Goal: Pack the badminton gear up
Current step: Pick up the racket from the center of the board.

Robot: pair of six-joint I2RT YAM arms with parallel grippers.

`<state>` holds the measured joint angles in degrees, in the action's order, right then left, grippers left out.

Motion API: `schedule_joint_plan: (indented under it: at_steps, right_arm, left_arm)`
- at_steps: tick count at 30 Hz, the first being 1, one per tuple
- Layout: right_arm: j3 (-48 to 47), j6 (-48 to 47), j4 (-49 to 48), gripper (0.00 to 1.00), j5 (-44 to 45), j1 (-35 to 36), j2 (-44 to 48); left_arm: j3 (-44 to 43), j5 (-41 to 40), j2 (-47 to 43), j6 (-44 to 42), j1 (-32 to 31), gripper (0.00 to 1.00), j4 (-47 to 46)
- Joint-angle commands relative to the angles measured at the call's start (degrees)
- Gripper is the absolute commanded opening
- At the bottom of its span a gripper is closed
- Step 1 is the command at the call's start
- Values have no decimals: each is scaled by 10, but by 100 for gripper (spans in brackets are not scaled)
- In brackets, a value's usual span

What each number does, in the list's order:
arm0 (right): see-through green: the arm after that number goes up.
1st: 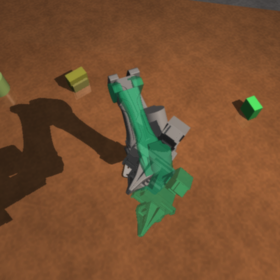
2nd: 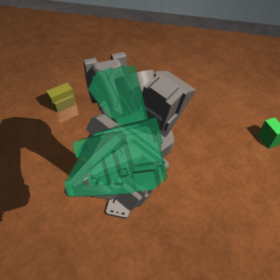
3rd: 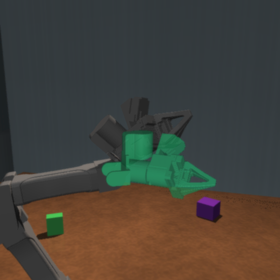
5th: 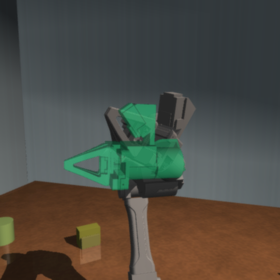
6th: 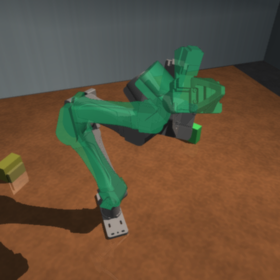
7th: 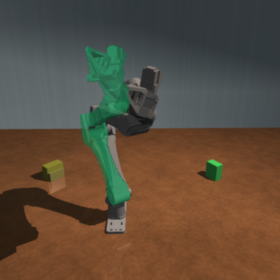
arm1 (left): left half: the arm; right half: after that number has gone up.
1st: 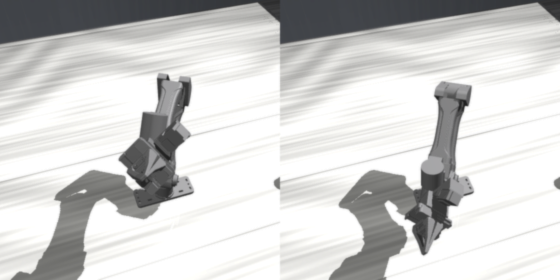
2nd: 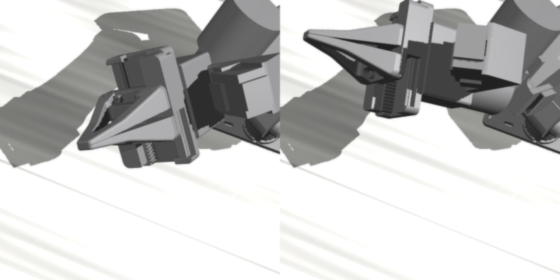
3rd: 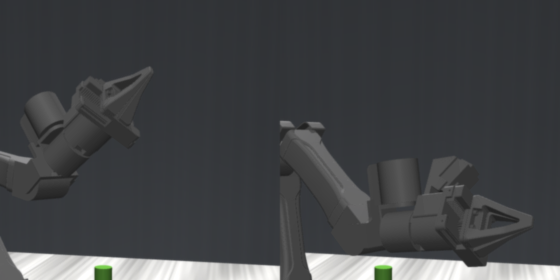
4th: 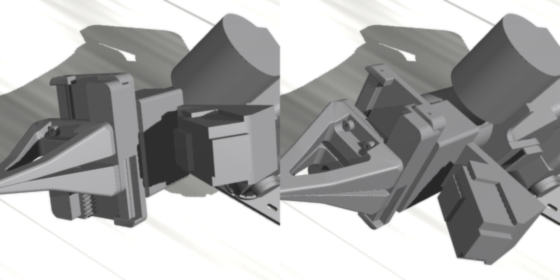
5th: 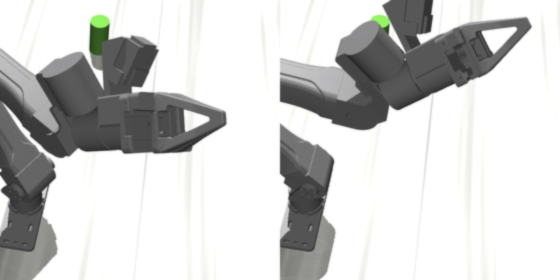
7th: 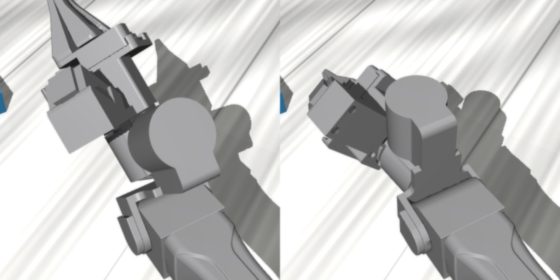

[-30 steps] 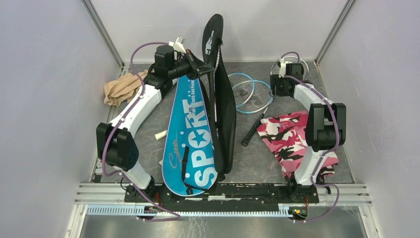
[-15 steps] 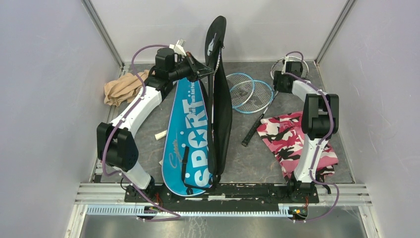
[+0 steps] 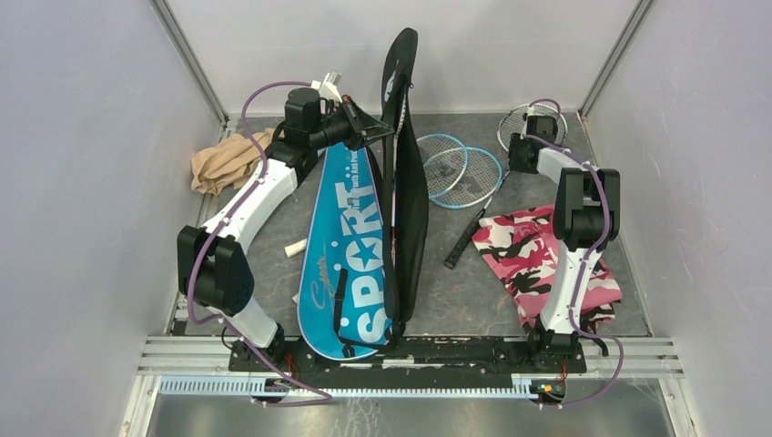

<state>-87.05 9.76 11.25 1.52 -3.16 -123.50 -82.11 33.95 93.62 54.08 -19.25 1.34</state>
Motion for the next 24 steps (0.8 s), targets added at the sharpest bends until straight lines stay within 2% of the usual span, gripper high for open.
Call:
schedule_joint_plan:
  at_steps: [1,6,15,24]
  right_arm:
    - [-3,2,-6,45,3,-4,-4]
    - [38,2,-10,35,-12,-25,22]
    - [75,3,-8,26,-38,-47,35]
    - [48,51,-6,4,-96,-73,43]
  left_arm:
    - [-5,23,-38,21,2,2,-55]
    - [-5,23,-42,21,2,2,-55]
    - [-9,28,-41,27,2,2,-58]
    - [-11,22,-41,14,2,2,-53]
